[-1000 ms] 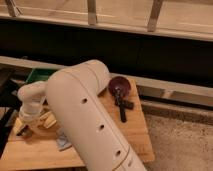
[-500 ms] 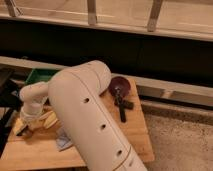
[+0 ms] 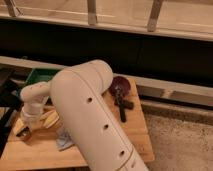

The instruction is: Stack cups into tray

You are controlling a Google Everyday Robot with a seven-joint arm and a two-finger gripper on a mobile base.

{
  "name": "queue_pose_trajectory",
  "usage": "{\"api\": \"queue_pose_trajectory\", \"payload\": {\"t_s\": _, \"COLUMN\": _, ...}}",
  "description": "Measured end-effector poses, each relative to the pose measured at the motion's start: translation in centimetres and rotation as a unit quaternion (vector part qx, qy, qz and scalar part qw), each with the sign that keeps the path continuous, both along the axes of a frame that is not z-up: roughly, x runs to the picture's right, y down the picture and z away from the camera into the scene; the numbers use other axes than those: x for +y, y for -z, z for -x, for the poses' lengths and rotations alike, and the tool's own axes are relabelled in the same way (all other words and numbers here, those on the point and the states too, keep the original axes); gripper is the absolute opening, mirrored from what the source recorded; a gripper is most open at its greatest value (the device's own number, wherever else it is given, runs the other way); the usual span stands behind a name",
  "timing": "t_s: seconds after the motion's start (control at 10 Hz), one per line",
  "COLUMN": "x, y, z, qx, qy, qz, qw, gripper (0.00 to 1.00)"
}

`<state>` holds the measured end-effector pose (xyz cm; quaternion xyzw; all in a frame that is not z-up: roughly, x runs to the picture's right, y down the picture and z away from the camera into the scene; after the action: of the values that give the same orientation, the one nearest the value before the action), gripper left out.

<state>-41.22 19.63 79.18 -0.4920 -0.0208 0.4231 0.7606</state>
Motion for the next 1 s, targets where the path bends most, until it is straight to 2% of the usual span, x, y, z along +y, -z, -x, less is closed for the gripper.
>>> {"api": "queue_pose_trajectory", "payload": {"t_s": 0.6, "x": -1.6, "y": 1.8, "z": -0.5, "qx": -0.023, "qy": -0.015, "qz": -0.015, "qw": 0.9995, "gripper": 0.00}}
{"api": "queue_pose_trajectory", "payload": {"t_s": 1.0, "x": -3.8, "y": 2.1, "z": -3.3, "qx": -0.012, "qy": -0.033, "qz": -0.028, "qw": 0.9990, "gripper": 0.00}}
